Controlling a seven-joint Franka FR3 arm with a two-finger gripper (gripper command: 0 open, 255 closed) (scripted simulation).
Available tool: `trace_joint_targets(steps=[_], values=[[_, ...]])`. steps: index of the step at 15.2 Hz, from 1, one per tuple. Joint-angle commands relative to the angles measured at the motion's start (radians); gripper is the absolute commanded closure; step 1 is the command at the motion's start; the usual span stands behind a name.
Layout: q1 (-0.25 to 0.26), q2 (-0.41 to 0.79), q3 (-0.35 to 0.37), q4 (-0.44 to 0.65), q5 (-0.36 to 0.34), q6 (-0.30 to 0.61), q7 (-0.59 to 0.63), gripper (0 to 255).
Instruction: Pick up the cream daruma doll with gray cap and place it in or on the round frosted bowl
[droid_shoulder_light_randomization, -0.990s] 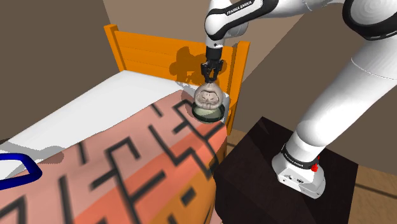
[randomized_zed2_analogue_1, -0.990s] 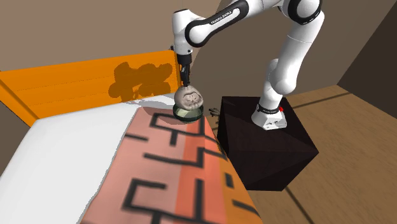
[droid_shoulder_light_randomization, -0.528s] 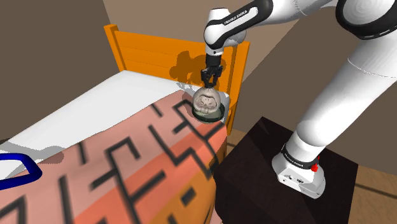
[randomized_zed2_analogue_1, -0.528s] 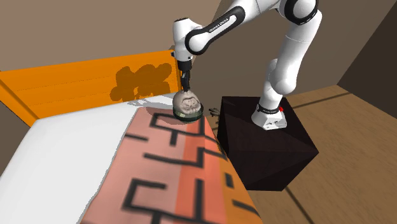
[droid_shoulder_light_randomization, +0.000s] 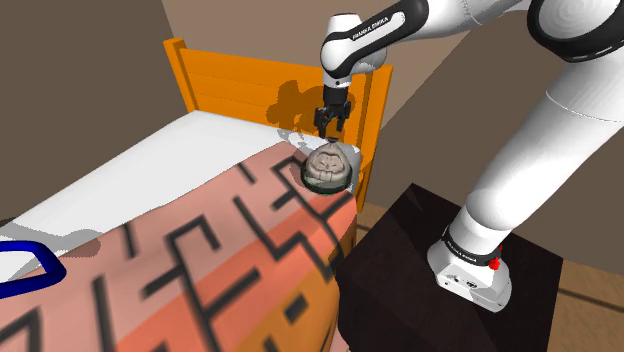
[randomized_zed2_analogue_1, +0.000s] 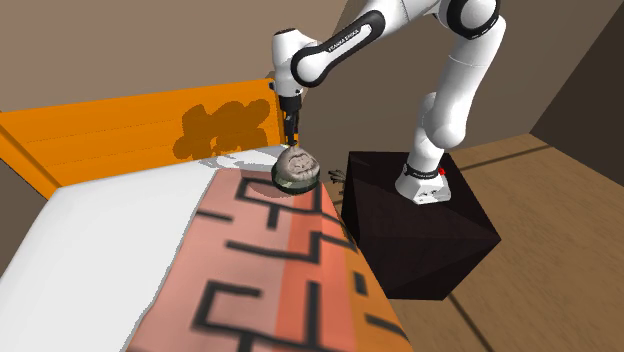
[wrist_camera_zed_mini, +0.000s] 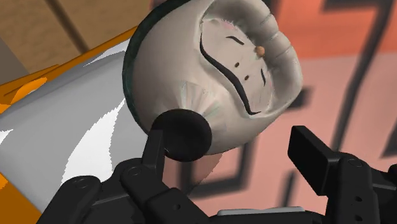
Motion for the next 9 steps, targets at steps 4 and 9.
trace_joint_targets(steps=[4,9], values=[[0.0,-0.001,0.0,0.0,0.0,0.0,0.0,0],[-0.007,-0.042,-0.008,0.086,-0.009,-0.128,0.004,0]])
